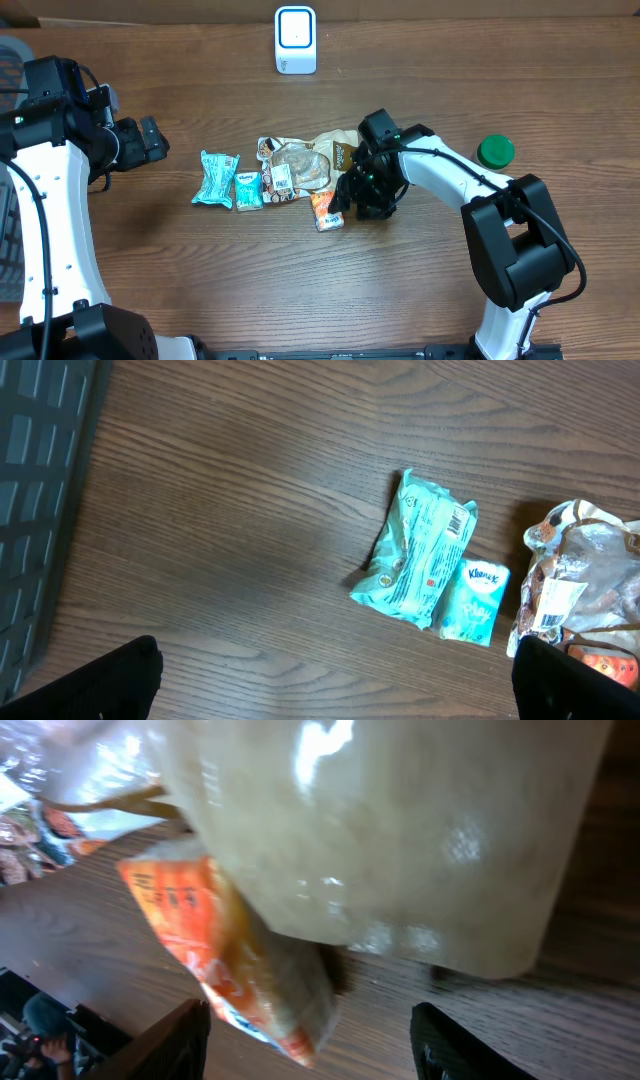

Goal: Scan the item barcode
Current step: 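Reach the right gripper to the orange tissue pack and grasp it, then lift the orange pack up to the scanner with the right gripper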

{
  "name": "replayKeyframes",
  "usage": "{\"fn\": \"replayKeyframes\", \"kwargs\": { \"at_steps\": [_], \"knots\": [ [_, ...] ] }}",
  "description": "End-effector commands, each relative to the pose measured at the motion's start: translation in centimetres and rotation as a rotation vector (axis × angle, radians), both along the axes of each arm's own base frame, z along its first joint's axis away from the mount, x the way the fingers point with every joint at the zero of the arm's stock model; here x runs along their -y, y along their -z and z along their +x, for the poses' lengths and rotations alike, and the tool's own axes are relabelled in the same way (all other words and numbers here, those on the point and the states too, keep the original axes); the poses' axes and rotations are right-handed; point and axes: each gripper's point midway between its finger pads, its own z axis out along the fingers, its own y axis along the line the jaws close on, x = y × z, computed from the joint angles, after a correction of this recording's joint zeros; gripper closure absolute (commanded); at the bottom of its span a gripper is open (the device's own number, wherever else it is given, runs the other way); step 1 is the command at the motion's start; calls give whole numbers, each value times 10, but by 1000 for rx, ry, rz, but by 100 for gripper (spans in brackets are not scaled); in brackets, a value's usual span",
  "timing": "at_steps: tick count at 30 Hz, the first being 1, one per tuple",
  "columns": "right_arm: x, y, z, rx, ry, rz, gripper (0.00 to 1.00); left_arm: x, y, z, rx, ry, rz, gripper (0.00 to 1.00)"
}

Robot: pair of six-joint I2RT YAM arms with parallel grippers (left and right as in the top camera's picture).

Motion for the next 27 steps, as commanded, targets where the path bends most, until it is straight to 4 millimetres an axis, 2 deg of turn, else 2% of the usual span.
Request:
{"fn": "replayKeyframes", "kwargs": {
  "at_steps": [1, 4, 8, 9, 10, 11, 15, 16, 19, 21, 23, 27],
  "knots": [
    [-1, 0, -8, -22, 18, 5, 38, 3, -4, 1, 12, 12, 2, 0],
    [0, 5, -13, -29, 18, 1, 39, 3, -4, 1, 12, 13, 2, 0],
    [0, 9, -14, -29, 27, 5, 48, 3, -4, 1, 12, 13, 2, 0],
    [0, 9, -12, -24, 27, 8, 52, 3, -4, 1, 12, 13, 2, 0],
    [-1, 9, -11, -21, 36, 10, 64, 3, -4, 1, 12, 13, 2, 0],
    [-2, 9, -9, -17, 40, 13, 70, 3, -4, 1, 12, 12, 2, 0],
    [-9, 7, -6, 3, 35, 40, 85, 3, -4, 1, 12, 13, 2, 0],
    [-12, 6, -6, 8, 28, 52, 96, 3, -4, 1, 12, 13, 2, 0],
    [-20, 1, -7, 4, 15, 97, 96, 3, -4, 1, 12, 13, 2, 0],
    [-30, -9, -8, 12, -21, 172, 96, 3, -4, 1, 12, 13, 2, 0],
    [-40, -29, -7, 31, -59, 276, 96, 3, -4, 1, 12, 13, 2, 0],
    [-56, -91, 3, 100, -120, 533, 96, 3, -4, 1, 12, 13, 2, 0]
  ]
}}
